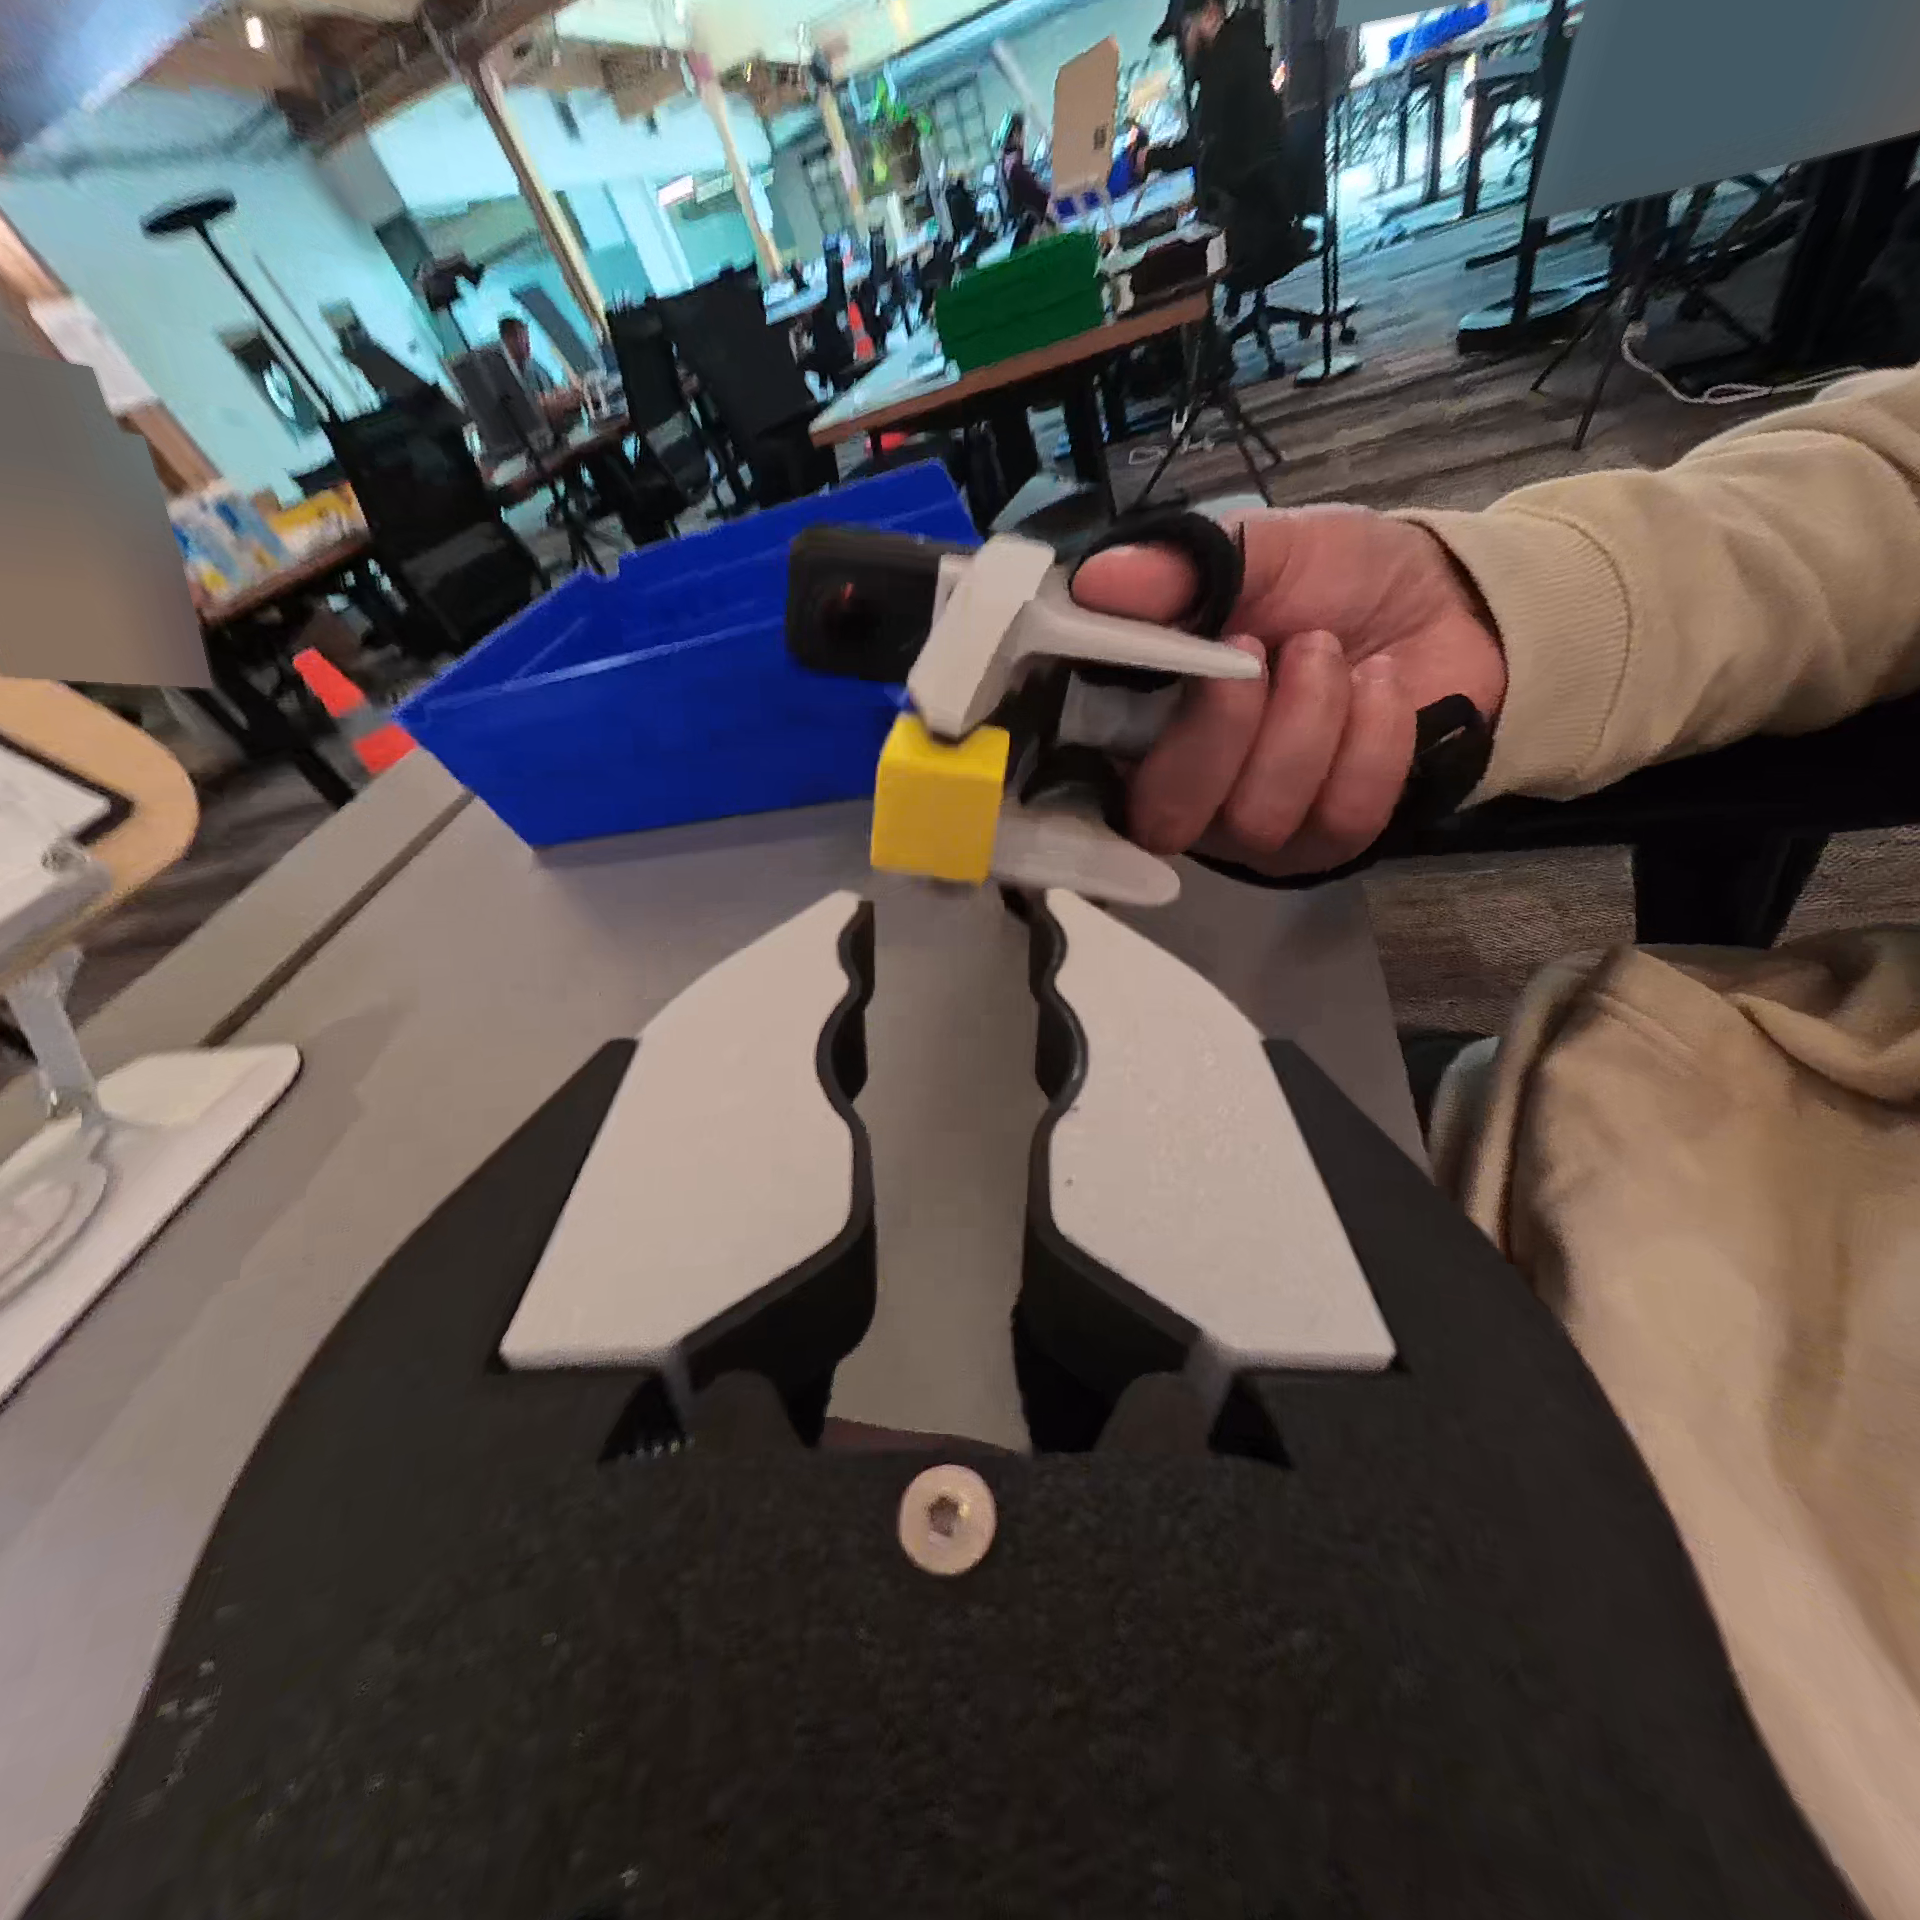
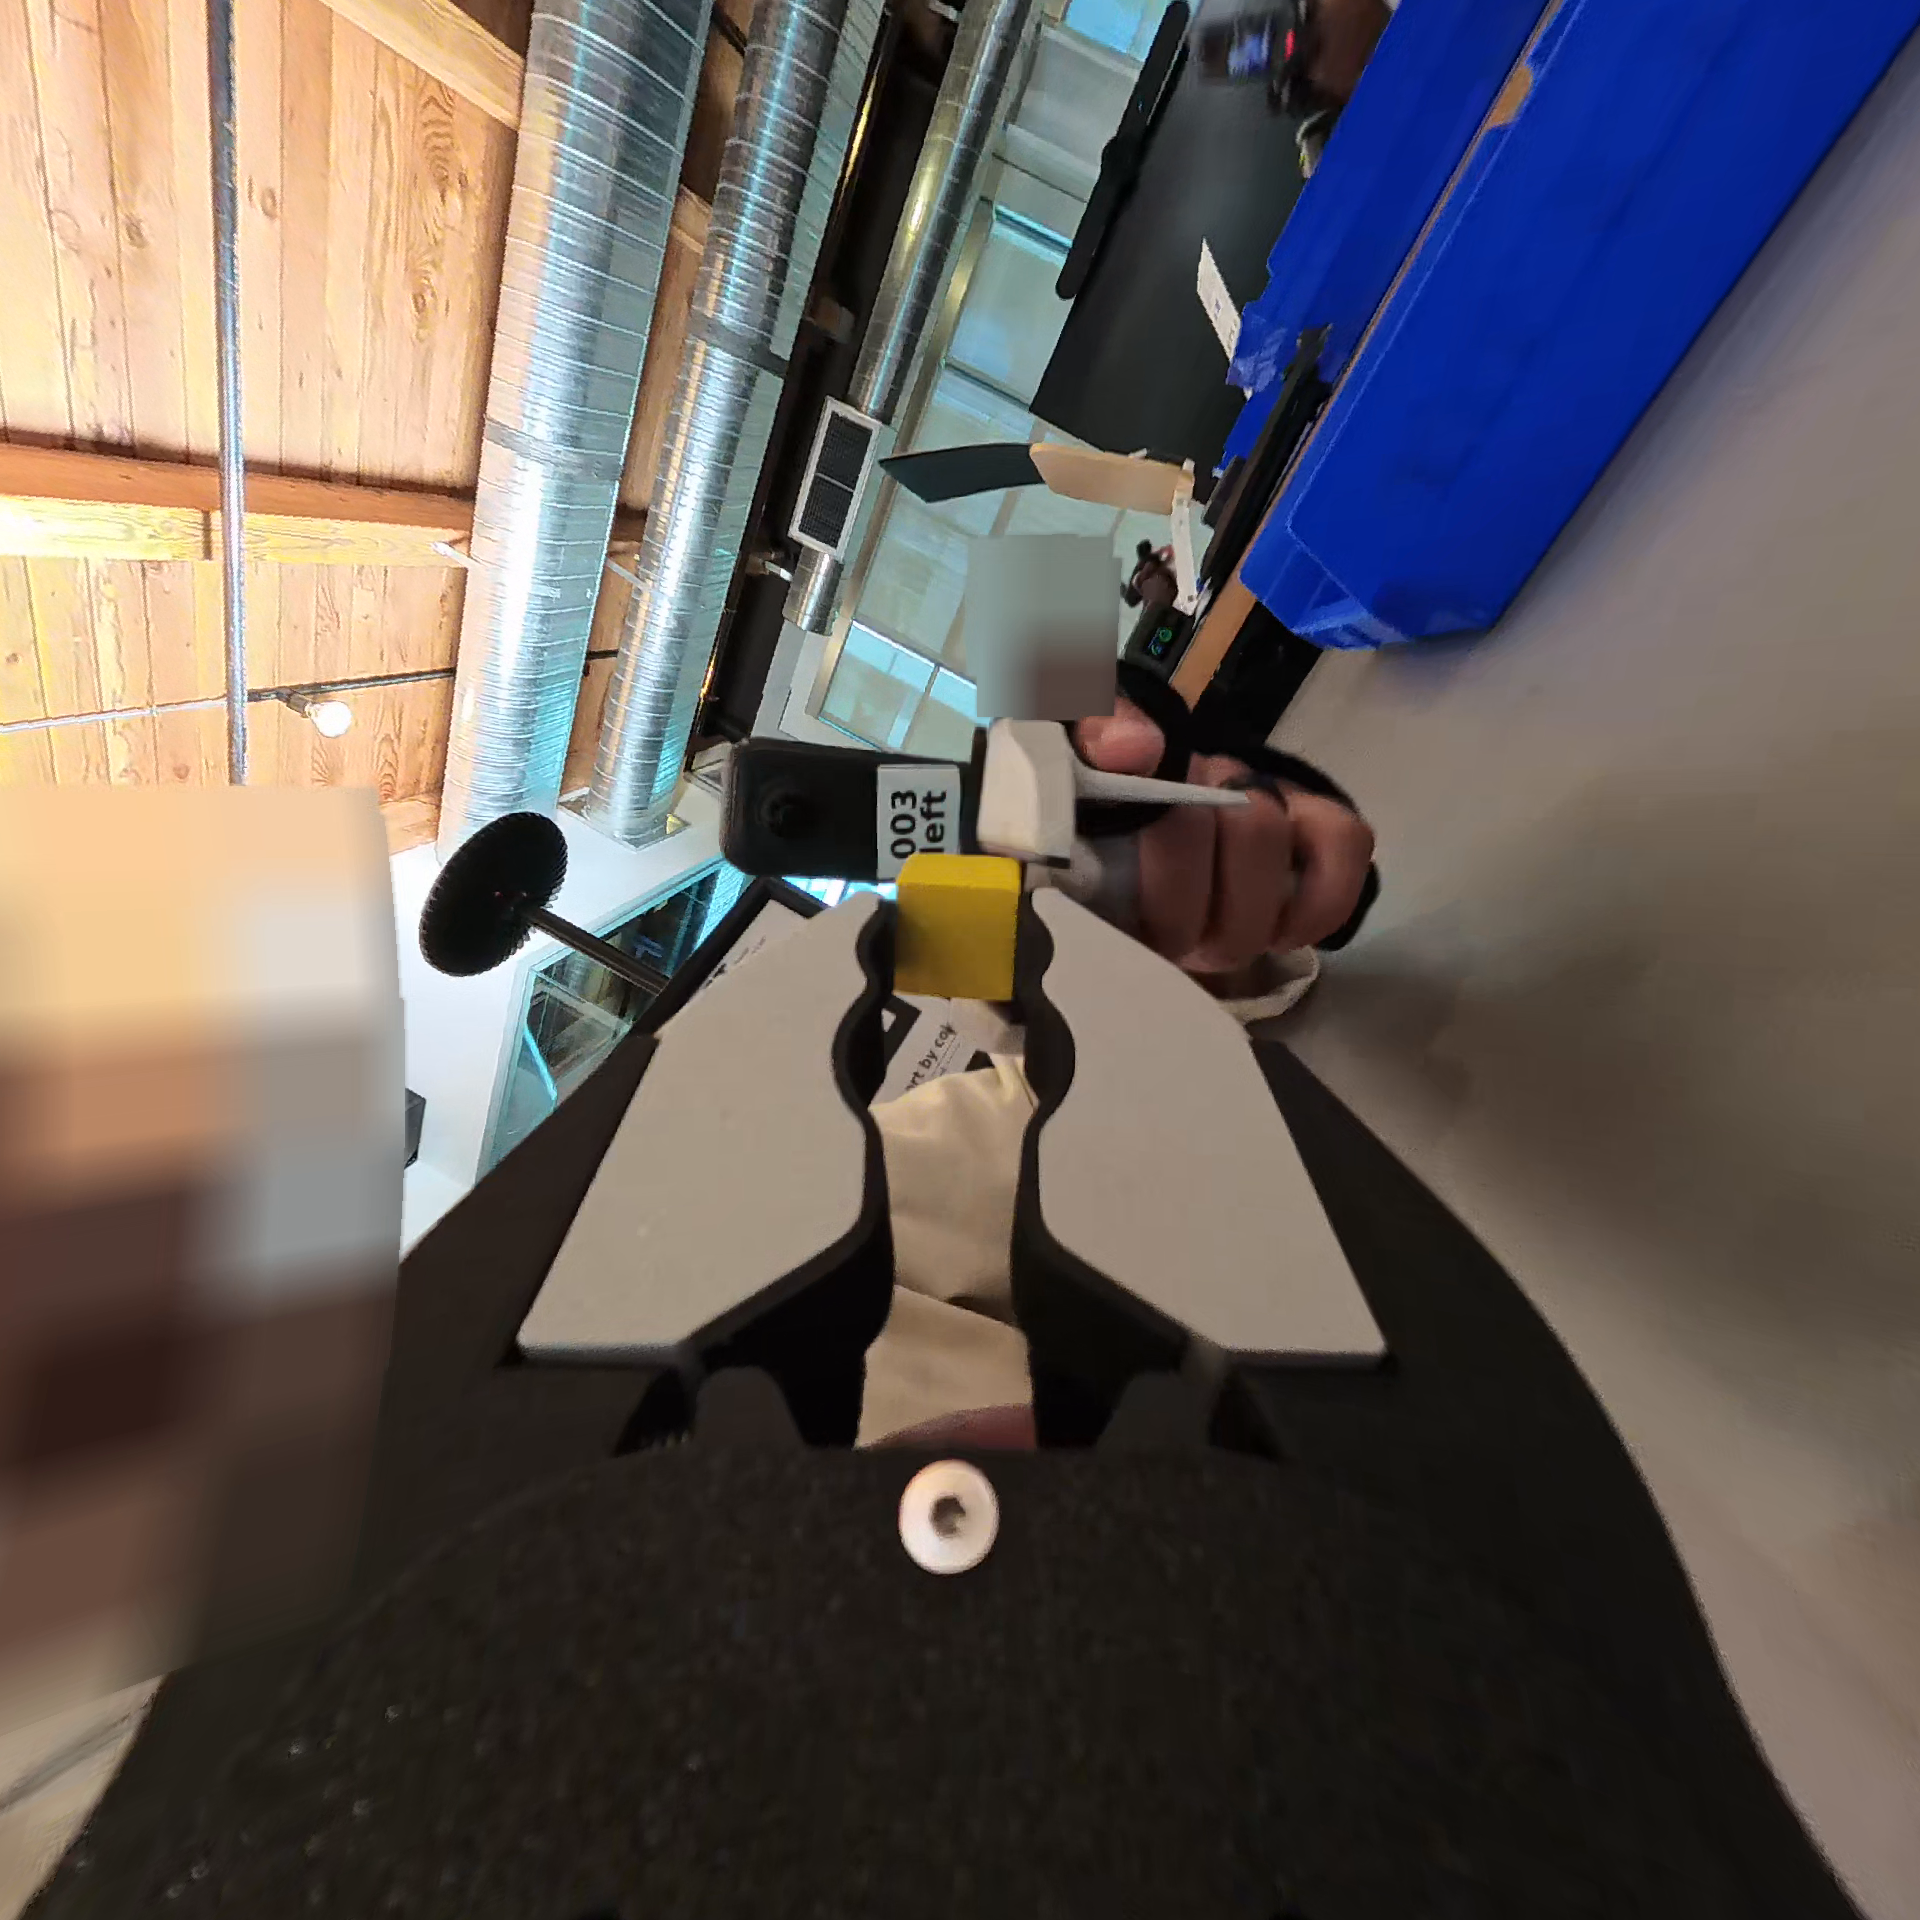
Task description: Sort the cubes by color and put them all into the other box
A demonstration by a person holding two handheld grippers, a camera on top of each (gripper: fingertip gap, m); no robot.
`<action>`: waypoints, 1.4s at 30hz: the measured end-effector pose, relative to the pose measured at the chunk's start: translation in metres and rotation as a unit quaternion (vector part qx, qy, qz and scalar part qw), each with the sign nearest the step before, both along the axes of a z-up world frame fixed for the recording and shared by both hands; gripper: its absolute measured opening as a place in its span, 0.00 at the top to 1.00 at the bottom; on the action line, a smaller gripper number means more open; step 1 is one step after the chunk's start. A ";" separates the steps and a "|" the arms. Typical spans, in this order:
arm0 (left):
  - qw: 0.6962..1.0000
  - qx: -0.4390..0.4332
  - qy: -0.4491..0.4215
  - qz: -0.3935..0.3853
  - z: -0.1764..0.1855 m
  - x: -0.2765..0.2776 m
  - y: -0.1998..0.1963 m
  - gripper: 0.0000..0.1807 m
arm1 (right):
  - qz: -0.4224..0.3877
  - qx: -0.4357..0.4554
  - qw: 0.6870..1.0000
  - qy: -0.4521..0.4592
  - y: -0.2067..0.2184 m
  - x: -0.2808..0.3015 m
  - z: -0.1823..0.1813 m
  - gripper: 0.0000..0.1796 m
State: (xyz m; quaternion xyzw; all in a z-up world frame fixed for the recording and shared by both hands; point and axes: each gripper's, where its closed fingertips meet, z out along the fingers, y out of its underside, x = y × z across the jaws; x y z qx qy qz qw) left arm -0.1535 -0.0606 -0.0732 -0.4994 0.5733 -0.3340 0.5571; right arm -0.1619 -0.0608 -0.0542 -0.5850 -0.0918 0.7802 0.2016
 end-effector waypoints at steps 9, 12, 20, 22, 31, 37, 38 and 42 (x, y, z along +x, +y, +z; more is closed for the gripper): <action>0.959 -0.233 -0.033 0.155 -0.027 -0.069 0.004 0.57 | -0.244 0.197 0.924 -0.218 0.024 0.075 -0.020 0.88; 0.960 -0.218 -0.022 0.175 -0.028 -0.076 0.005 0.59 | -0.305 0.248 0.881 -0.264 0.032 0.103 -0.009 0.88; 0.962 -0.224 -0.021 0.156 -0.028 -0.072 0.007 0.63 | -0.357 0.163 0.752 -0.530 0.195 0.283 0.011 0.88; 0.962 -0.228 -0.019 0.151 -0.029 -0.068 0.009 0.64 | -0.294 0.086 0.772 -0.556 0.246 0.297 -0.028 0.88; 0.962 -0.219 0.014 0.160 -0.044 -0.066 0.011 0.64 | -0.163 0.048 0.701 -0.692 0.335 0.292 -0.115 0.88; 0.962 -0.221 0.014 0.158 -0.044 -0.068 0.010 0.64 | -0.153 0.040 0.704 -0.693 0.338 0.281 -0.131 0.87; 0.962 -0.220 0.015 0.158 -0.044 -0.067 0.010 0.64 | -0.158 0.041 0.703 -0.692 0.339 0.282 -0.133 0.87; 0.964 -0.207 0.022 0.165 -0.044 -0.068 0.011 0.64 | -0.188 0.059 0.696 -0.690 0.340 0.292 -0.125 0.81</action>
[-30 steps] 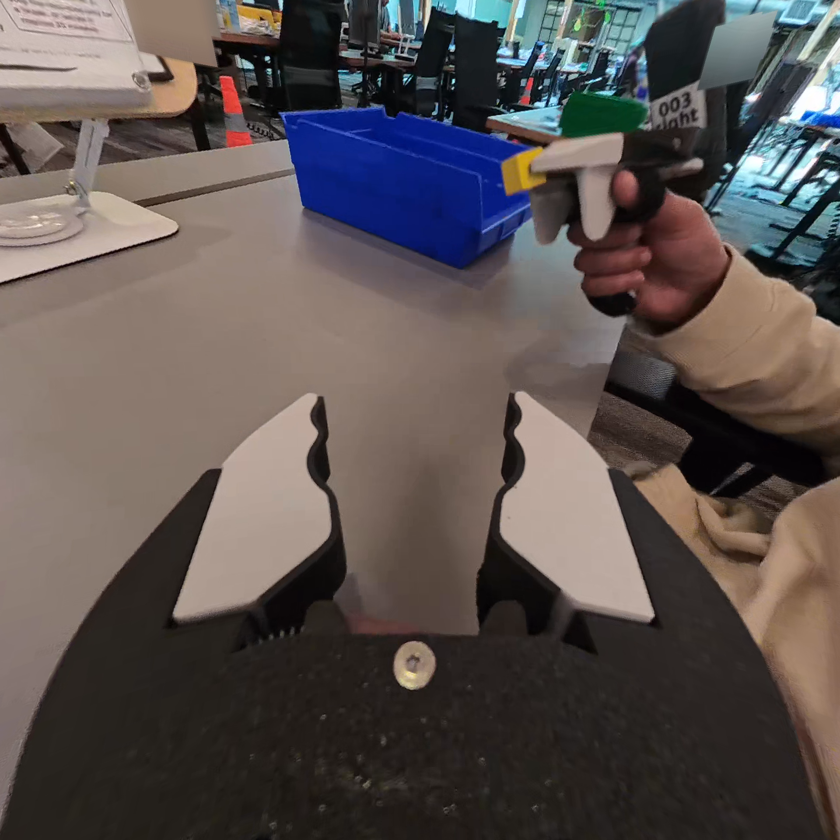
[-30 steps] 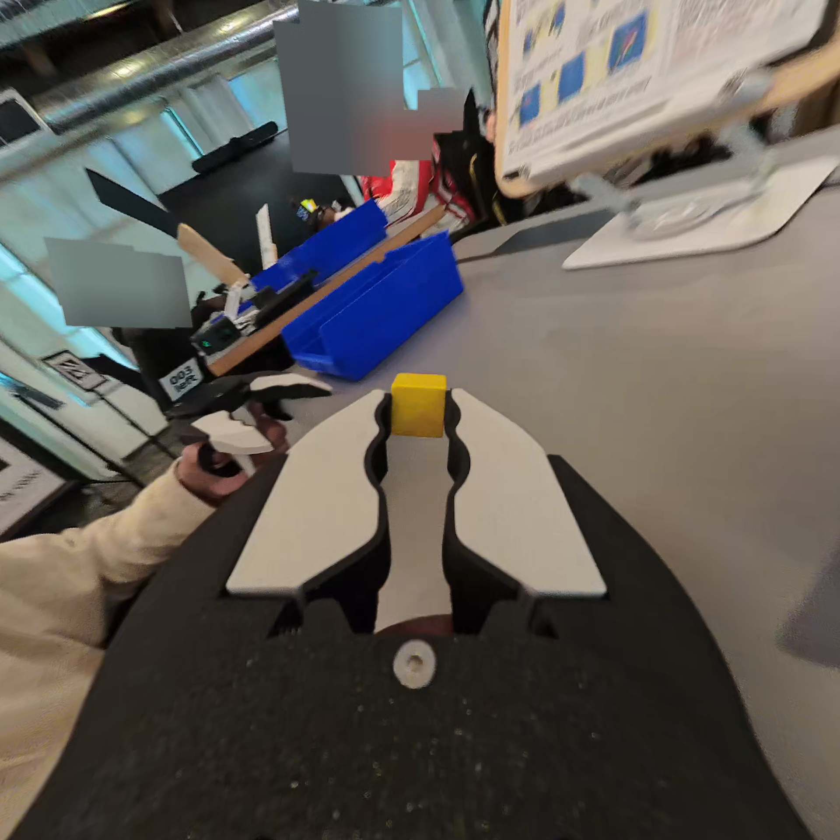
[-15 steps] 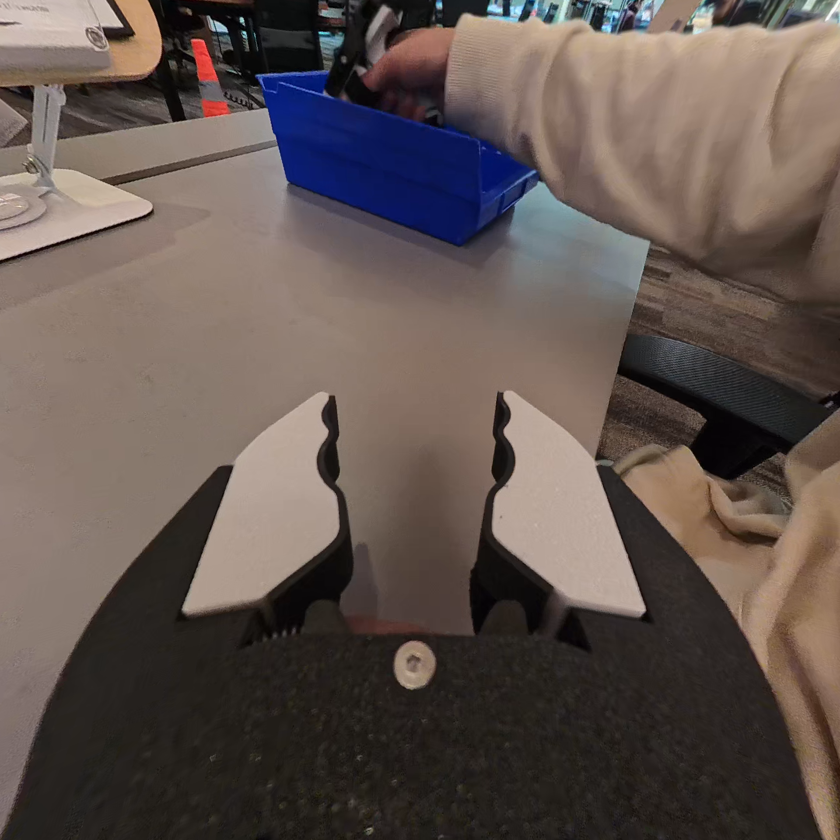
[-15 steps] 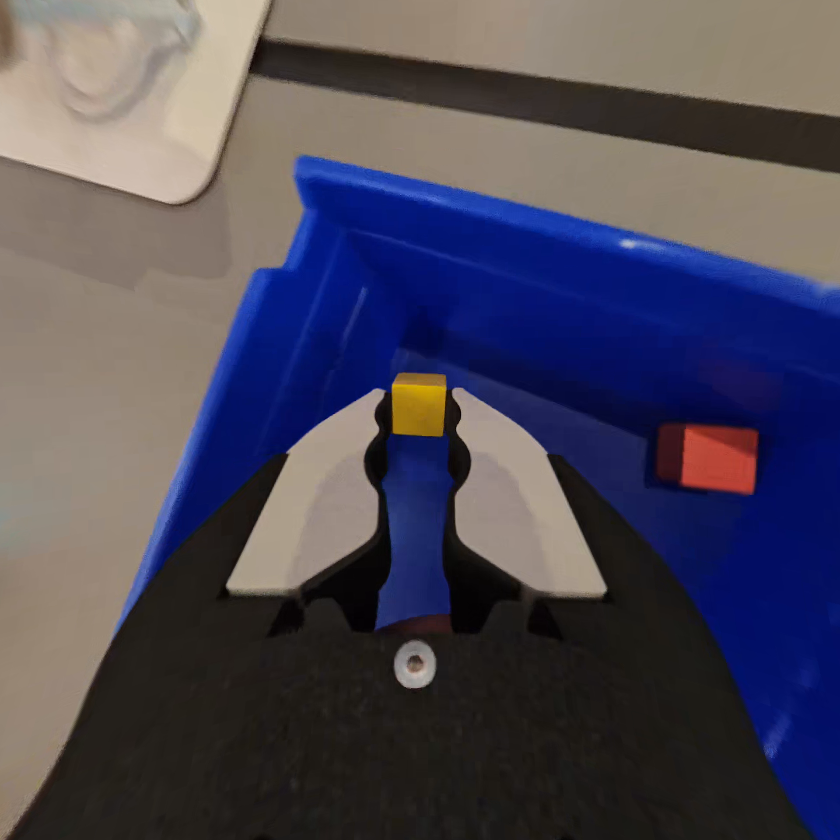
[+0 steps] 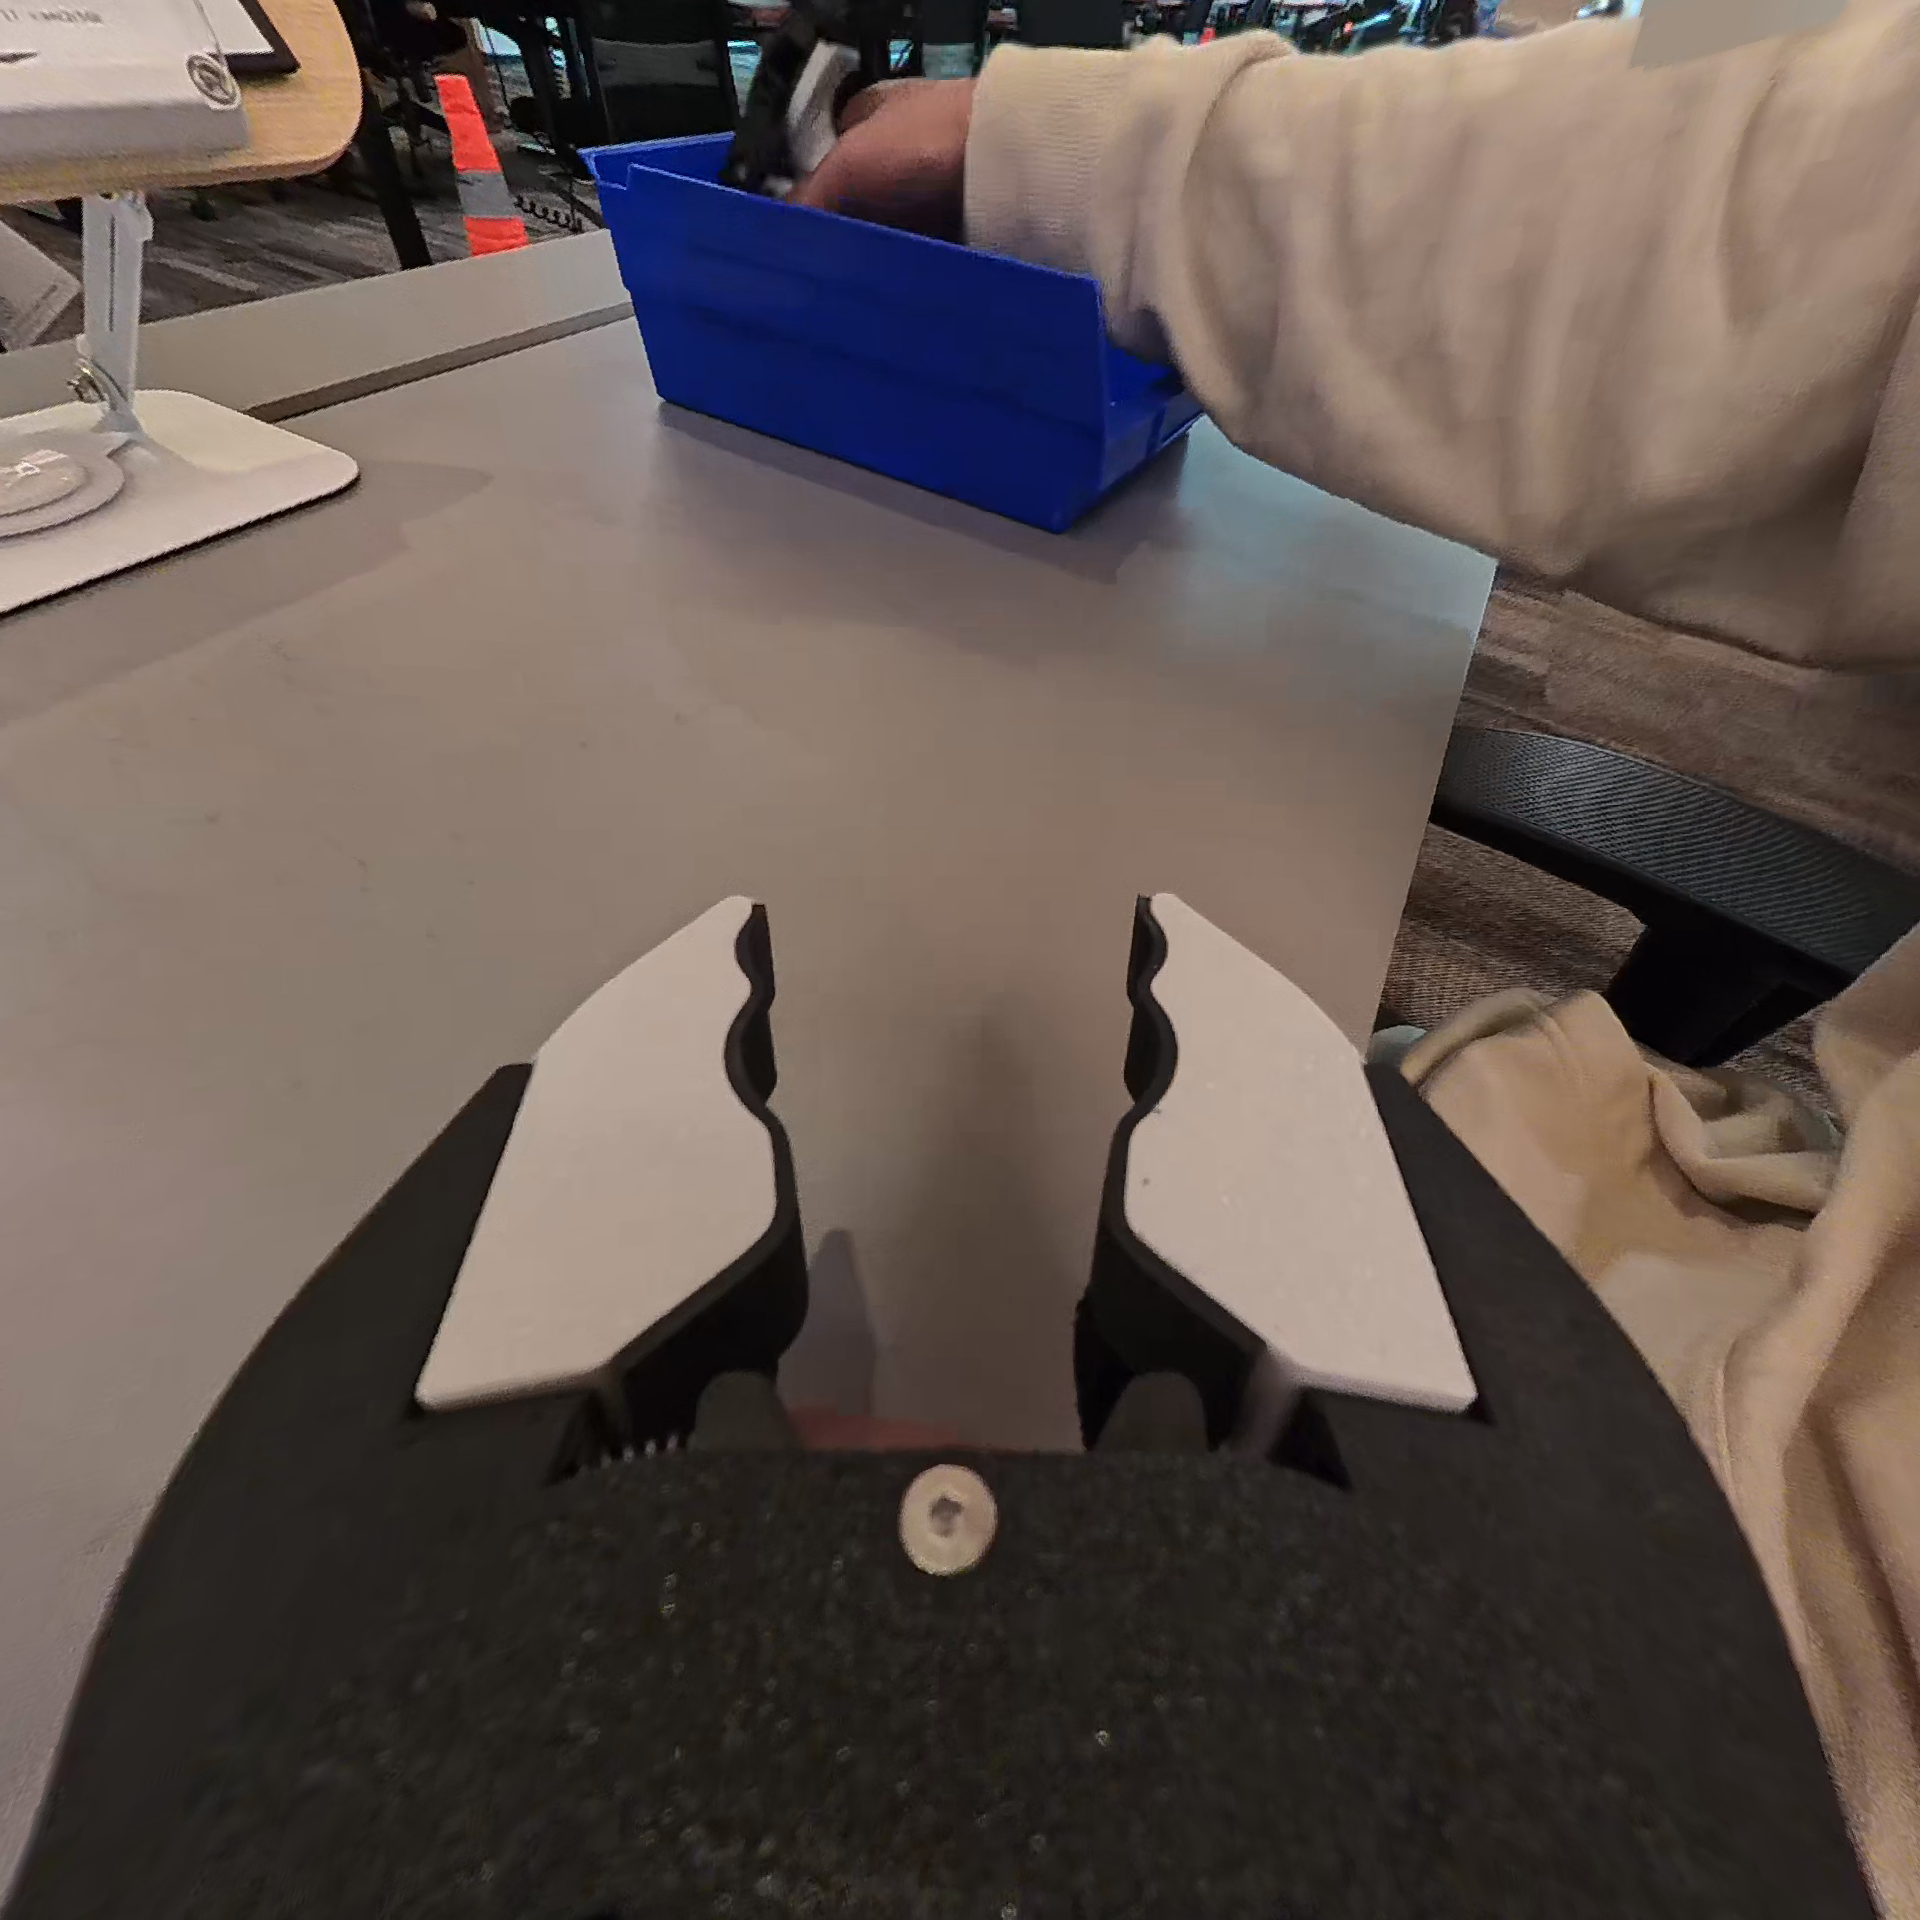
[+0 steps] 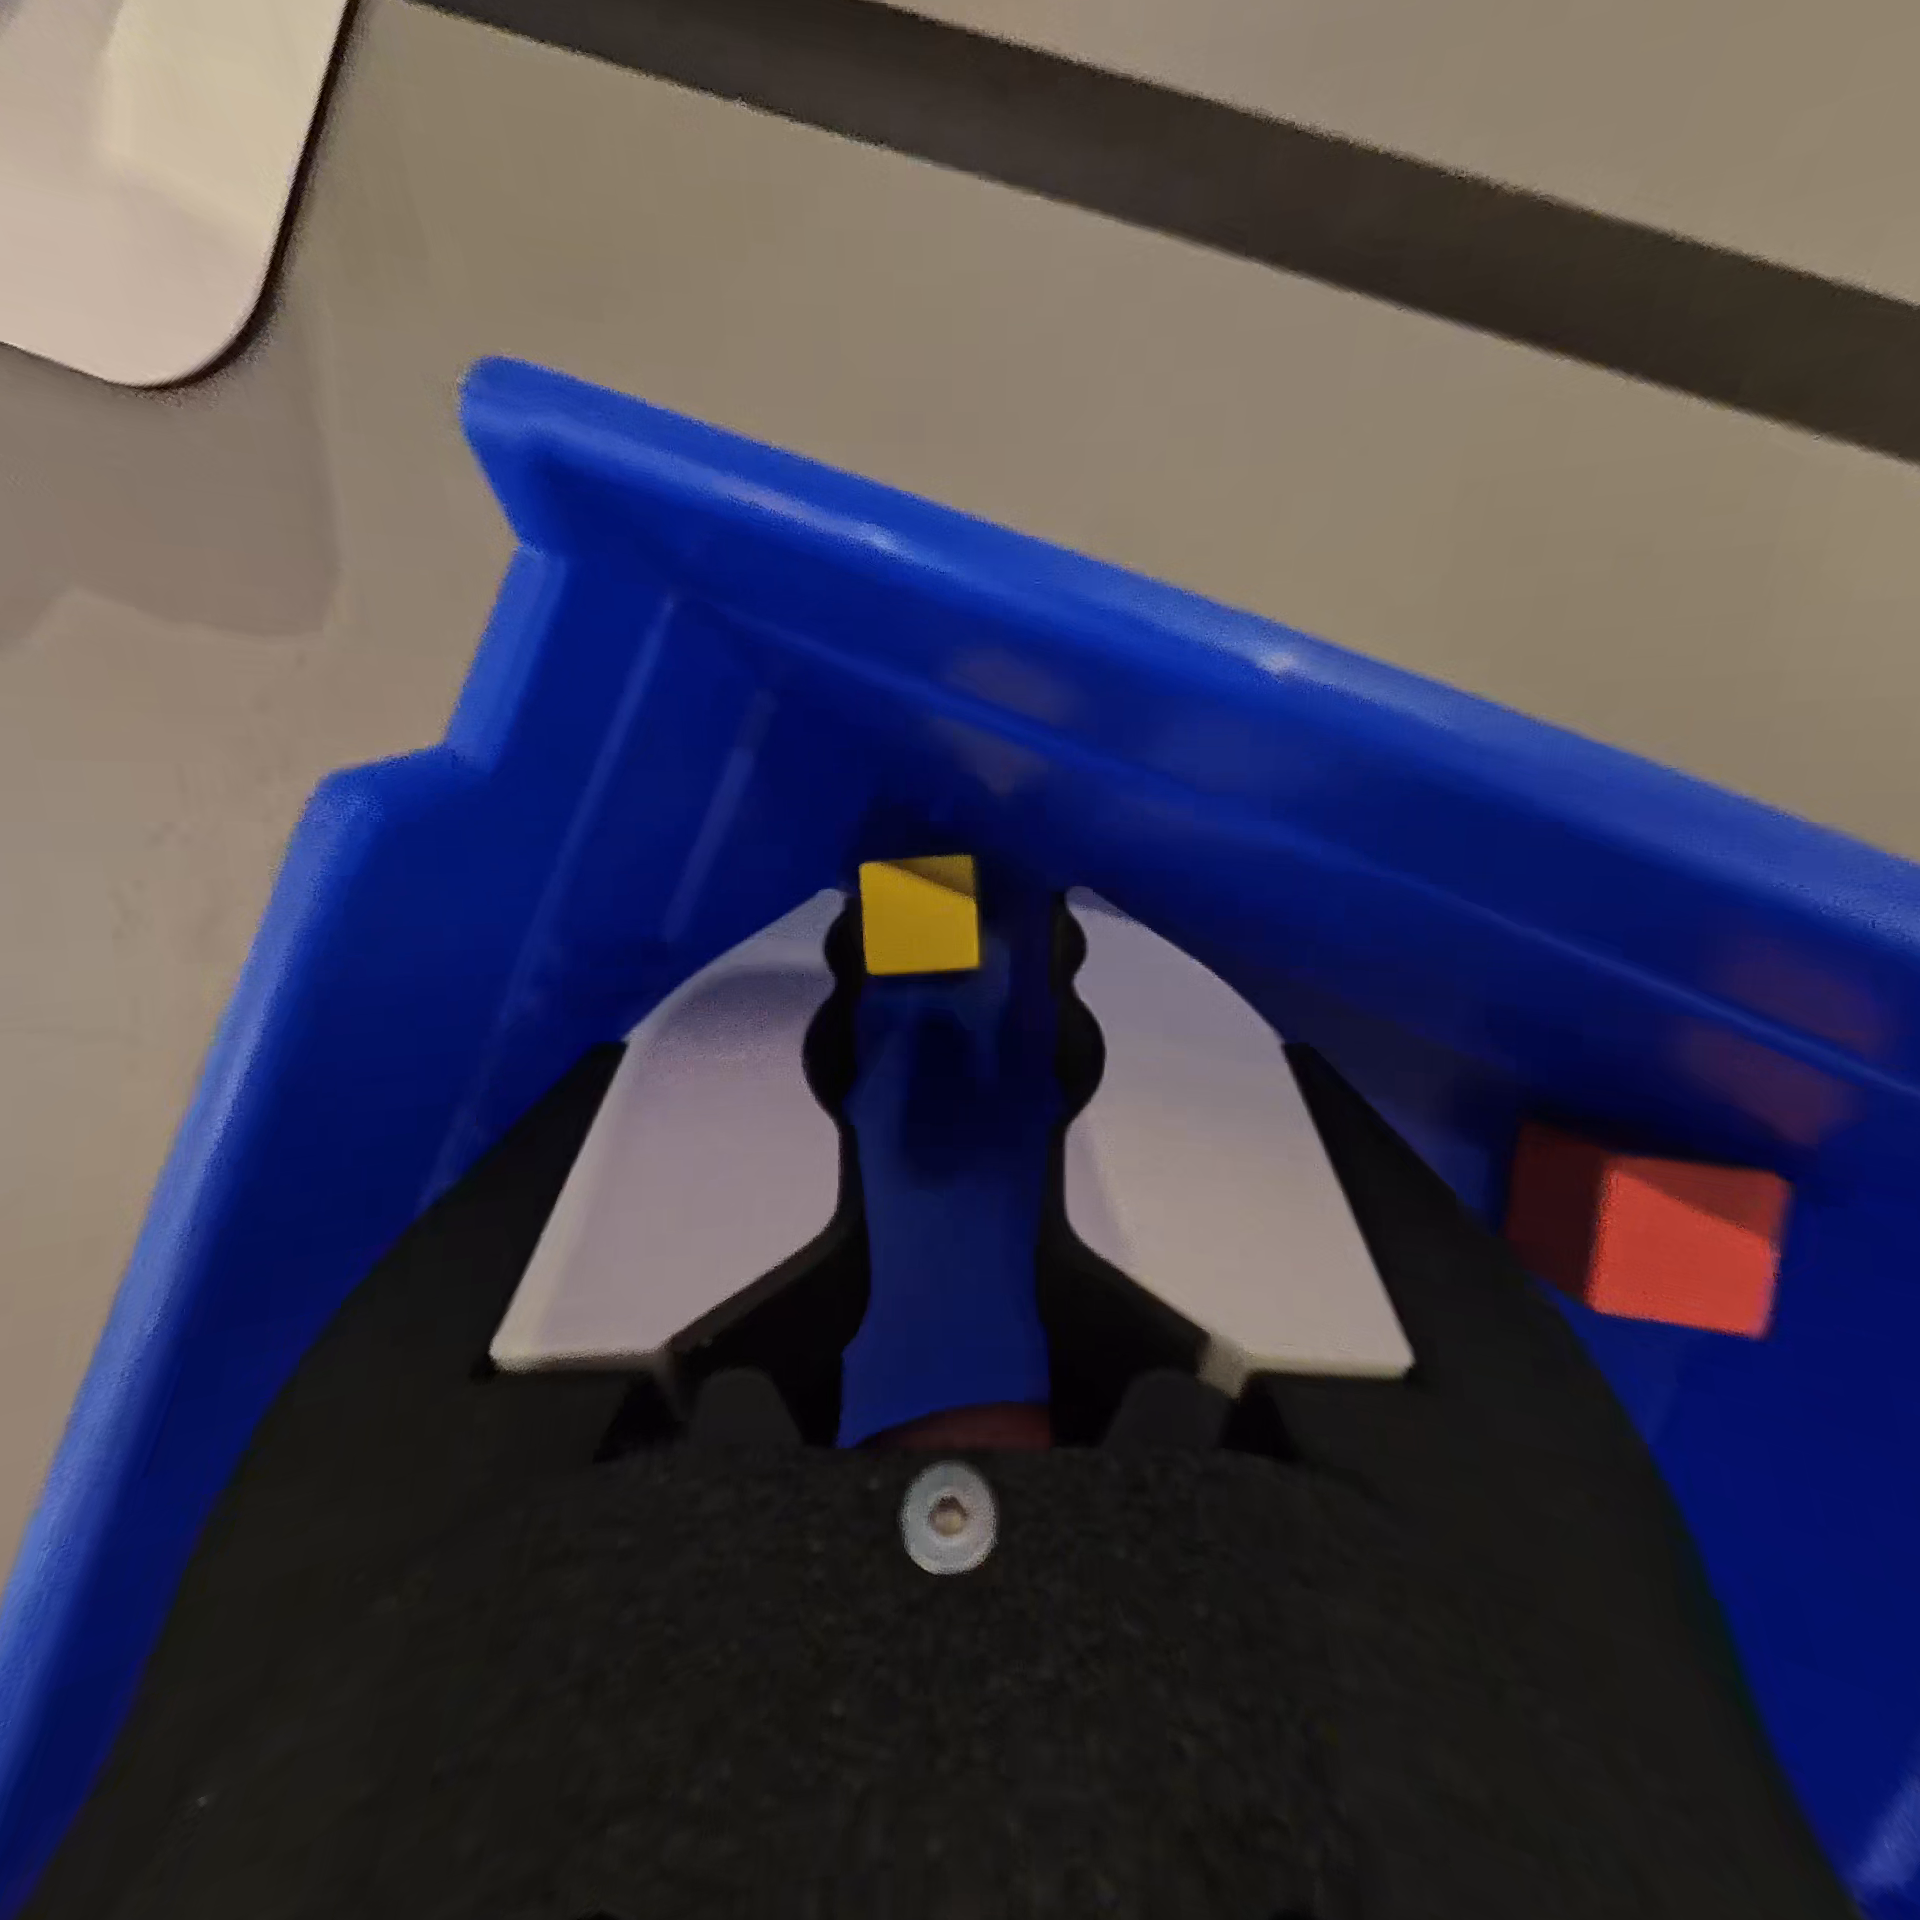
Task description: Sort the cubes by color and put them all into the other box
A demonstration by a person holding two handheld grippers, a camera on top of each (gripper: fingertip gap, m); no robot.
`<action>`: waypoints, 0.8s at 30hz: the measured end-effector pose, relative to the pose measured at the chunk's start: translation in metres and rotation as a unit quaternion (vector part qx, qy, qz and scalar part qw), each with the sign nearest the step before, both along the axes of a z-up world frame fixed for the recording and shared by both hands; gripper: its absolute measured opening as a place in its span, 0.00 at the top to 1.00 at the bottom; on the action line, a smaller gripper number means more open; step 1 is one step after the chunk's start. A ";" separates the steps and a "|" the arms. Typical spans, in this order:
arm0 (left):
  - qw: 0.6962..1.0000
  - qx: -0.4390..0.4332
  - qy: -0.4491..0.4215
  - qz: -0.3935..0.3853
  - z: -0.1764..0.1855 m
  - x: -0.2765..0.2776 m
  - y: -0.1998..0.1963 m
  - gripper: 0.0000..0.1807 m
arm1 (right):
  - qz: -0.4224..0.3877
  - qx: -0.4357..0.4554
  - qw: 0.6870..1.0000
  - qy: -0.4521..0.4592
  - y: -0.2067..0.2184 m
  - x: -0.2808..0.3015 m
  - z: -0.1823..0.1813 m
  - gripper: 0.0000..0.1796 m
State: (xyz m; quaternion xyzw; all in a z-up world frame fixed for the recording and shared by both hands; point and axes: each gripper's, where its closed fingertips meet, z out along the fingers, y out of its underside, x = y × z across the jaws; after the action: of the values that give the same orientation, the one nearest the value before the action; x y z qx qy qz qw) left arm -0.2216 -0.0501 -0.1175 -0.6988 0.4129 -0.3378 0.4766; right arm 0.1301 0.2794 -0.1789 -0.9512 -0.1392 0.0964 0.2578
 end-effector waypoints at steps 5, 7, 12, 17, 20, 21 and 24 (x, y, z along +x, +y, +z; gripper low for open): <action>1.000 0.007 0.003 0.016 0.006 -0.006 0.000 0.64 | -0.040 0.179 0.979 0.093 -0.039 0.012 0.103 0.76; 0.999 0.006 0.001 0.035 0.009 -0.011 0.003 0.65 | -0.036 0.282 0.947 0.149 -0.092 -0.004 0.155 0.76; 0.989 0.027 0.018 0.142 0.016 -0.034 0.025 0.65 | 0.038 0.349 0.890 0.292 -0.251 -0.124 0.155 0.76; 0.970 0.049 0.049 0.234 0.012 -0.063 0.033 0.65 | 0.094 0.332 0.897 0.275 -0.319 -0.201 0.100 0.77; 0.969 0.036 0.046 0.239 0.006 -0.071 0.026 0.66 | 0.128 0.352 0.900 0.225 -0.325 -0.217 0.093 0.79; 0.968 0.035 0.044 0.243 0.006 -0.075 0.025 0.66 | 0.132 0.349 0.904 0.208 -0.324 -0.219 0.089 0.79; 0.968 0.026 0.036 0.248 0.007 -0.085 0.022 0.66 | 0.145 0.343 0.903 0.214 -0.327 -0.227 0.085 0.80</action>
State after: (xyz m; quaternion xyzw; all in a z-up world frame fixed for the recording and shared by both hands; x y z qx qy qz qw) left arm -0.3064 -0.0286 -0.1101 -0.7784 0.2524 -0.1731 0.5481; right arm -0.0970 -0.0479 -0.0939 -0.7295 -0.2418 0.2807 0.5749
